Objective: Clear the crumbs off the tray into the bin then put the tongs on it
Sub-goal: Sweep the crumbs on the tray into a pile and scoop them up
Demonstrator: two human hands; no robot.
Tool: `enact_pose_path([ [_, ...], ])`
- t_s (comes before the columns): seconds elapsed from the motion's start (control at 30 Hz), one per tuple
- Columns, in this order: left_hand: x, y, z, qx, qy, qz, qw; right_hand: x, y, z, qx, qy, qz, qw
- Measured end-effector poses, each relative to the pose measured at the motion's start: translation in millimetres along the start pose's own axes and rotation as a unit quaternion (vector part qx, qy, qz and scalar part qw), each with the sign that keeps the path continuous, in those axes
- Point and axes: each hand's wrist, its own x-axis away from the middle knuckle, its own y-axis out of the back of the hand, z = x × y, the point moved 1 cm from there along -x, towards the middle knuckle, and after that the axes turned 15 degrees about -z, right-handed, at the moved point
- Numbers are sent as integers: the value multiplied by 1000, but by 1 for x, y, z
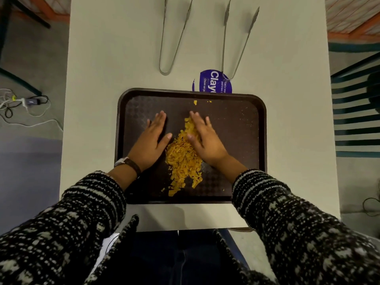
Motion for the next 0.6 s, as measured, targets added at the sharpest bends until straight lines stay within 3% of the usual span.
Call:
enact_pose_path([
  [0.07, -14, -1, -8, -10, -21, 3, 1000, 7, 4, 3, -38, 19, 18, 999],
  [0.3, -64, -34, -45, -68, -122, 92, 986, 9, 40, -37, 3, -4, -85, 996],
  [0.4, -72, -42, -47, -84, -123, 114, 982, 1, 50, -51, 48, 6, -66, 997],
  [0.6, -39, -31, -52, 1, -116, 123, 986, -23, 40, -55, 119, 70, 0, 990],
])
